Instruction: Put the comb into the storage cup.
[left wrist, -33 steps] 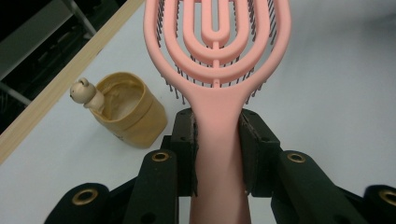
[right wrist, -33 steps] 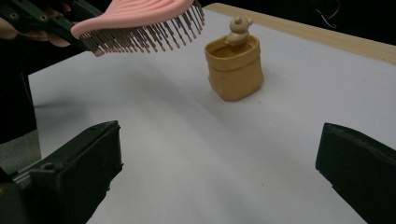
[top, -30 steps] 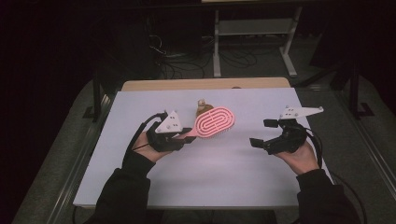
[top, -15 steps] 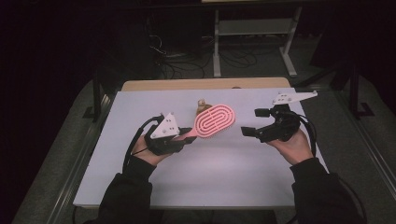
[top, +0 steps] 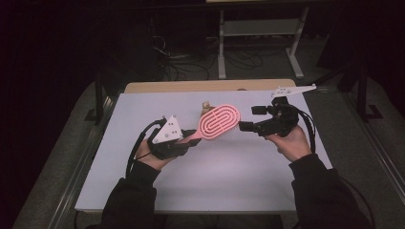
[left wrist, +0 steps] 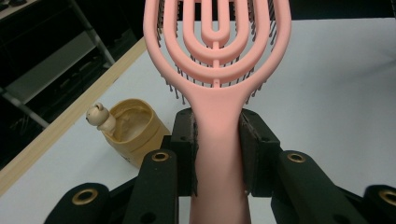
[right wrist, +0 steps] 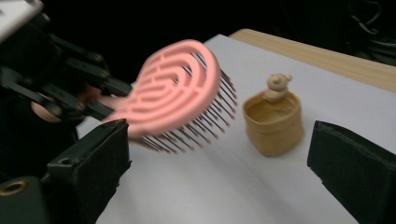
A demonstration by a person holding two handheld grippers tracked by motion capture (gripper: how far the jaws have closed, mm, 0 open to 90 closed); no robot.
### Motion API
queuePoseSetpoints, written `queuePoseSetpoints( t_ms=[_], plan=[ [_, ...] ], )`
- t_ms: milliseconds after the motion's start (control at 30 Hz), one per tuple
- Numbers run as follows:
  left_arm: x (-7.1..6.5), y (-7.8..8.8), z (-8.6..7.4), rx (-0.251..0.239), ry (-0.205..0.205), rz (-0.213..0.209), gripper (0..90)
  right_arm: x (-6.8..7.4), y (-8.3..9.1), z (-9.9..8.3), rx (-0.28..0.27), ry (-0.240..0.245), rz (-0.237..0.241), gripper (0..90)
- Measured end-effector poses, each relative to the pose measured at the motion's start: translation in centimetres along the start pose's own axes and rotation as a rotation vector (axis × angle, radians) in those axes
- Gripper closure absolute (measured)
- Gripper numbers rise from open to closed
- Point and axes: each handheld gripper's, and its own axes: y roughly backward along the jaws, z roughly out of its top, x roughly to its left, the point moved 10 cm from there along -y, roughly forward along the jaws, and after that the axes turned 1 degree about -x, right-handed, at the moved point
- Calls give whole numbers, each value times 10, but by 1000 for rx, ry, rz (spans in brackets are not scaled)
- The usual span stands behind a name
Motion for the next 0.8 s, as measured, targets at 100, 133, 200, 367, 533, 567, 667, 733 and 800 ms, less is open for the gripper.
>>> queuePoseSetpoints(
  t_ms=[100,133,200,367,533,567,667,733,800],
  plan=[
    [-1,-1,-1,-4,-5,6,696,0,-2,4,-16,-22,26,65],
    [-1,-1,-1,-8,-3,6,697,0,-2,4,-13,-27,25,67],
    [-1,-1,-1,-12,-2,6,696,-1,-4,5,-11,-32,28,71],
    [-1,-1,2,-27,-13,12,696,-1,-5,10,-40,-89,77,92],
    [-3,-2,2,-34,-19,13,696,-2,-10,10,-26,-125,100,127],
    [-3,-2,2,-35,-17,13,696,-1,-11,10,-21,-128,101,131],
    [-3,-2,1,-40,-20,23,696,0,-15,10,2,-142,104,156],
    [-3,-2,1,-48,-18,30,696,2,-17,10,13,-159,117,196],
    [-3,-3,1,-50,-16,28,696,3,-20,11,22,-181,123,235]
  ],
)
